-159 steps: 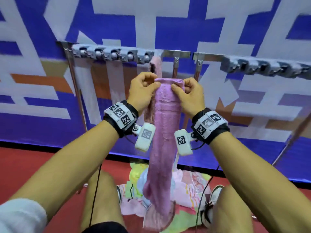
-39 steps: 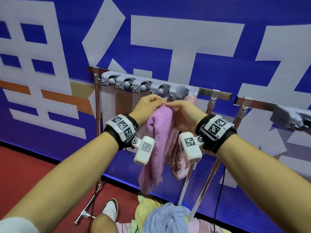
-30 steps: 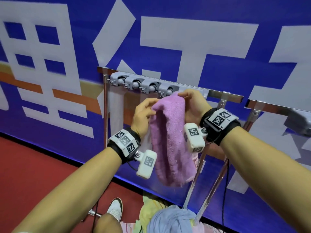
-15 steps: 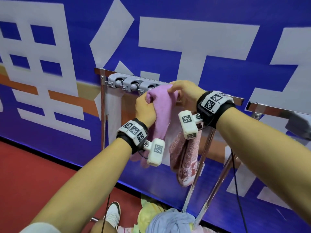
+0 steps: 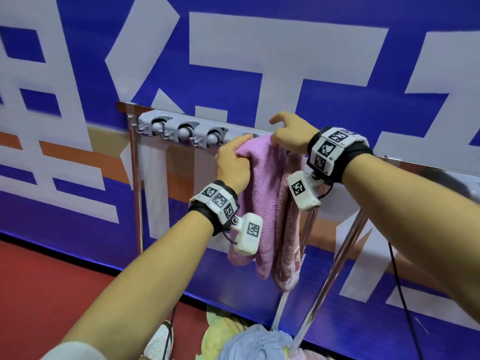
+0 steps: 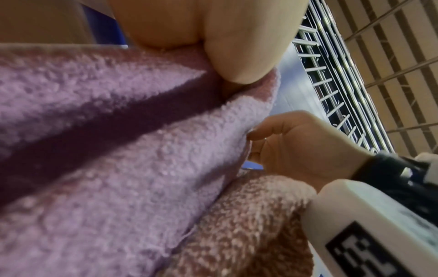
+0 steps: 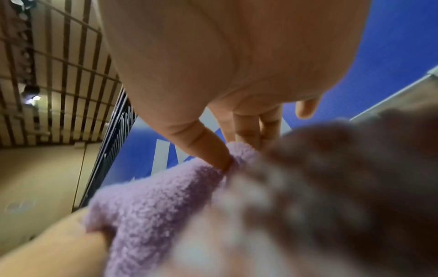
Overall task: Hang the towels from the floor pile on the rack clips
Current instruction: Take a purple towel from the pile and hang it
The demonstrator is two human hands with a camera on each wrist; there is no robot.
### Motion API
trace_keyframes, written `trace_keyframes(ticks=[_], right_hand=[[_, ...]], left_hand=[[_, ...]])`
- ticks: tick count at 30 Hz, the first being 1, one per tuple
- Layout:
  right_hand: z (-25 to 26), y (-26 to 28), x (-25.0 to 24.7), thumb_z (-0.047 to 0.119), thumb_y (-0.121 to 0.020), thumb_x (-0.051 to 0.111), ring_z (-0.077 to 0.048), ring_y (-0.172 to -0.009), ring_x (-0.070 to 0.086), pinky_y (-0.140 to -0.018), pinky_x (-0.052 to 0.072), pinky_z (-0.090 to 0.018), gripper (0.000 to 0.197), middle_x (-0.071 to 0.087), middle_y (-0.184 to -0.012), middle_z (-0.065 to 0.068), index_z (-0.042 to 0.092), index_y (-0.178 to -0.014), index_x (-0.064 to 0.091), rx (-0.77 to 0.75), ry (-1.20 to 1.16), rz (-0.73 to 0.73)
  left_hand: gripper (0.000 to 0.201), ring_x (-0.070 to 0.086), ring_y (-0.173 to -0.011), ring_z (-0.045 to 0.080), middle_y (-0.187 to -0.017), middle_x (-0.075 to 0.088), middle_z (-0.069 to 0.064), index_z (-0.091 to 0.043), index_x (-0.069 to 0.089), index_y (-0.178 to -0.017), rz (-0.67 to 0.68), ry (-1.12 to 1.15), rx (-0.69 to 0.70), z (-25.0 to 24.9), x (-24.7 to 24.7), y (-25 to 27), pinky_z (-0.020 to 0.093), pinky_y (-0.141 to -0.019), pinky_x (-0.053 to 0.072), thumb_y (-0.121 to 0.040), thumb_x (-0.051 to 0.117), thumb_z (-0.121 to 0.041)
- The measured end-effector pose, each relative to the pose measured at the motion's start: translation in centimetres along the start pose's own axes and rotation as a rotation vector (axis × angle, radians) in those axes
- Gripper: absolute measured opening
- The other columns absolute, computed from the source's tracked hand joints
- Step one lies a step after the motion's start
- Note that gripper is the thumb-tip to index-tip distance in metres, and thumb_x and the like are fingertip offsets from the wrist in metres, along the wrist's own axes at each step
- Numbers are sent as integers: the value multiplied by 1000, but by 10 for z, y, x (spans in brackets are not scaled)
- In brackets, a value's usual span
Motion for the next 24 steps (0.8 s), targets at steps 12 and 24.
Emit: trace_keyframes(ticks=[12,24], right_hand=[[-16,18,12,26,-86,58,-19,-103,60,-92,31,-38,20,63,-92,14,31,-105,63,-154,260,-166],[-7,39,35,25,-88,49,-26,-116,54,-101,29,-44,41,65,-118,2,33,-127,56,-243,405,-74]], left_hand=[[46,63,-115,21,-120,70,7,-16,69,-124,59,-254,79,-2,11,10,12,-95,38,-84,52,1],[59,62,-107,29,-111,73,4,-32,67,-124,161,-353,103,2,19,19,25,-87,49,-81,46,2]])
Point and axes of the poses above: each hand's wrist, its own y-axis away from the middle knuckle, its own x-axis out of the palm, z = x × y, the point moved 8 cm from there along -y, towards the middle knuckle
